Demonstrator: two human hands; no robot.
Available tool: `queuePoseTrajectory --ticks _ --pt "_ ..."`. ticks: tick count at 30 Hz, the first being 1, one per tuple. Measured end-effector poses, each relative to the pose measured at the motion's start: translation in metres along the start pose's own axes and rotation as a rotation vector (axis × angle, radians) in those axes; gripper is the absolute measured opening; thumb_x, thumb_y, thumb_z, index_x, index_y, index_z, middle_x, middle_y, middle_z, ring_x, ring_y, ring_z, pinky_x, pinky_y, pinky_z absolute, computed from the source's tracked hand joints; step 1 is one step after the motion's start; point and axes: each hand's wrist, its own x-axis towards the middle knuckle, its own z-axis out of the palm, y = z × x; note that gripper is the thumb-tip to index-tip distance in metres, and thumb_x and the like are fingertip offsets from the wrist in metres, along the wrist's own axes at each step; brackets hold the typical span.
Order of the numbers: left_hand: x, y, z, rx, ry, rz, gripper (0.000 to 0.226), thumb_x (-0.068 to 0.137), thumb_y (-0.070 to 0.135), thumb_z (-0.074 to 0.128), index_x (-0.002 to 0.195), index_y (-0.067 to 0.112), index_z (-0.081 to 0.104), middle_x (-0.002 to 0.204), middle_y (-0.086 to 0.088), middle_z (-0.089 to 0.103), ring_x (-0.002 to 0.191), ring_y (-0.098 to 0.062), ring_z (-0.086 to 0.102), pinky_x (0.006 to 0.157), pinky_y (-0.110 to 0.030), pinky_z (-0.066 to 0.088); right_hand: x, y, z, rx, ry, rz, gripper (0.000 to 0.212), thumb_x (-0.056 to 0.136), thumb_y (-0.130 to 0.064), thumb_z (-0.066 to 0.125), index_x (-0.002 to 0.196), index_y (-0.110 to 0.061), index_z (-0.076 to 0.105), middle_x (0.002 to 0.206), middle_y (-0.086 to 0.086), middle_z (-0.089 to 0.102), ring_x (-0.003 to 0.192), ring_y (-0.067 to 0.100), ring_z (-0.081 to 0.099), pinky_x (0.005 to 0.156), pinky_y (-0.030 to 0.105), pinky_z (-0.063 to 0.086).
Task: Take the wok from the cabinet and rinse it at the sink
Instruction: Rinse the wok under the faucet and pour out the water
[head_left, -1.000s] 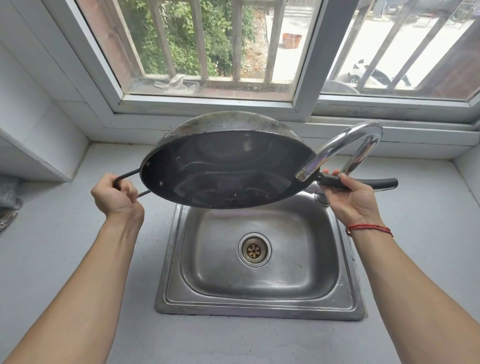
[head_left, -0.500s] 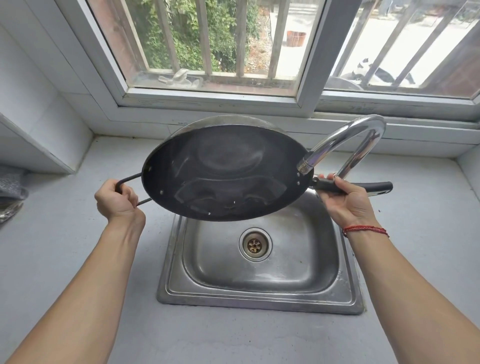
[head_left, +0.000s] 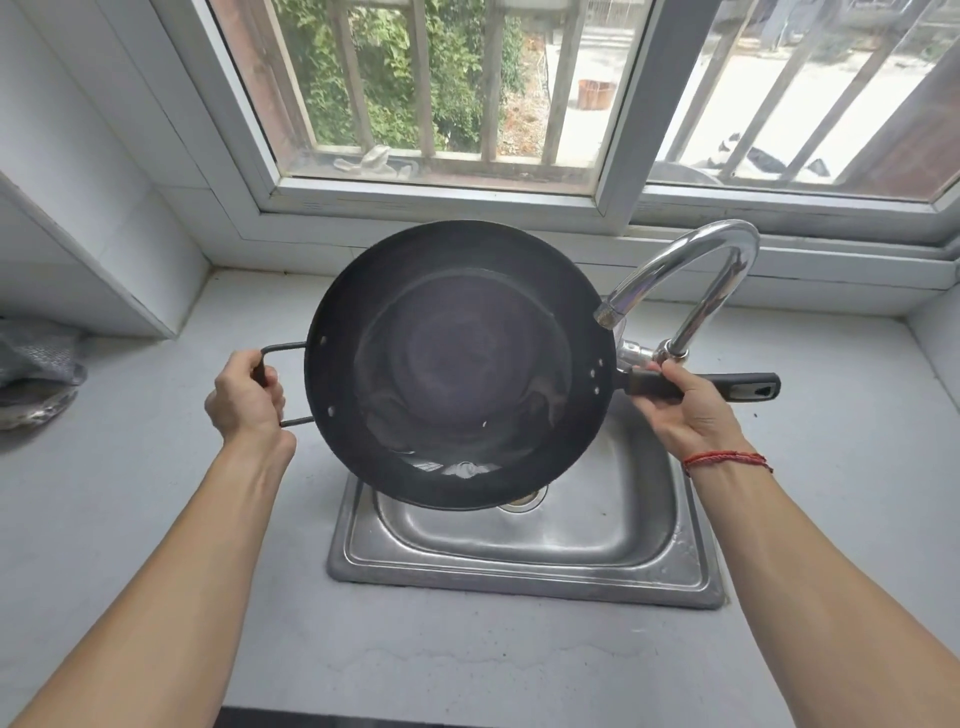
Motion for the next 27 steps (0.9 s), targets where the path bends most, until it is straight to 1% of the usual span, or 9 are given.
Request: queuePoseTrajectory --ticks 2,5,9,13,16,18,21,24,27 --pt "-0.003 0.000 -0.006 0.037 -0.012 0.003 0.019 0.076 0.020 0.054 0.060 0.017 0.045 0.051 0.005 0.045 0.043 -0.010 0.029 0.043 -0.025 0.019 -0.003 0.001 -0.003 -0.013 0.010 0.006 0.006 0.095 -0.002 0.056 0.101 -0.001 0.056 0.098 0.014 0.060 0.100 0.025 0.063 0.094 0.054 0.051" --pt "-0.004 0.000 -0.013 0.111 -0.038 0.004 0.017 0.078 0.018 0.052 0.061 0.013 0.051 0.043 0.007 0.040 0.042 -0.010 0.027 0.041 -0.024 0.019 -0.009 0.002 -0.007 -0.040 0.011 0.007 0.005 0.095 -0.004 0.057 0.099 -0.001 0.059 0.094 0.013 0.063 0.097 0.027 0.064 0.077 0.052 0.058" --pt "-0.001 -0.001 -0.024 0.197 -0.083 -0.025 0.014 0.082 0.010 0.050 0.070 0.009 0.057 0.035 0.011 0.035 0.035 -0.007 0.026 0.036 -0.021 0.019 -0.020 0.003 -0.013 -0.070 0.002 0.010 0.003 0.092 0.000 0.060 0.093 -0.002 0.062 0.086 0.011 0.065 0.078 0.025 0.070 0.065 0.047 0.061" --pt "-0.002 -0.003 -0.033 0.244 -0.135 -0.041 0.009 0.083 0.001 0.053 0.076 0.004 0.058 0.035 0.011 0.031 0.030 -0.006 0.022 0.034 -0.018 0.016 -0.029 0.006 -0.019 -0.081 -0.007 0.017 0.020 0.085 0.013 0.059 0.102 0.004 0.057 0.093 0.019 0.062 0.081 0.026 0.065 0.065 0.039 0.060" --pt "-0.003 -0.005 -0.040 0.255 -0.160 -0.055 0.007 0.084 -0.002 0.053 0.087 -0.001 0.060 0.037 0.010 0.031 0.030 -0.006 0.021 0.034 -0.017 0.015 -0.037 0.007 -0.020 -0.126 0.021 -0.019 0.023 0.087 0.011 0.059 0.108 0.003 0.053 0.078 0.019 0.064 0.067 0.023 0.066 0.058 0.036 0.058" --pt "-0.004 -0.007 -0.043 0.272 -0.162 -0.066 0.008 0.085 -0.003 0.053 0.087 -0.003 0.061 0.036 0.010 0.033 0.030 -0.006 0.022 0.034 -0.015 0.015 -0.041 0.008 -0.022 -0.172 0.054 -0.056 0.030 0.087 0.007 0.062 0.114 0.005 0.051 0.075 0.019 0.064 0.061 0.022 0.068 0.058 0.041 0.059" --pt "-0.008 -0.005 -0.046 0.291 -0.183 -0.078 0.011 0.086 -0.004 0.050 0.085 -0.003 0.061 0.037 0.009 0.035 0.029 -0.005 0.023 0.034 -0.013 0.015 -0.043 0.008 -0.025 -0.242 0.116 -0.119 0.056 0.085 0.004 0.068 0.133 0.012 0.040 0.084 0.023 0.065 0.070 0.029 0.071 0.061 0.046 0.059" --pt "-0.012 0.002 -0.045 0.294 -0.215 -0.081 0.015 0.087 -0.006 0.044 0.084 -0.005 0.059 0.051 0.000 0.037 0.030 -0.006 0.023 0.034 -0.013 0.015 -0.047 0.005 -0.027 -0.290 0.138 -0.147 0.053 0.084 0.003 0.070 0.129 0.018 0.045 0.094 0.027 0.066 0.087 0.037 0.068 0.060 0.043 0.060" --pt "-0.016 0.007 -0.040 0.304 -0.229 -0.055 0.017 0.086 -0.007 0.042 0.080 -0.004 0.058 0.062 -0.006 0.040 0.029 -0.005 0.026 0.033 -0.015 0.015 -0.049 0.002 -0.028 -0.294 0.142 -0.158 0.047 0.085 0.002 0.070 0.124 0.018 0.049 0.093 0.027 0.065 0.089 0.036 0.067 0.058 0.042 0.060"
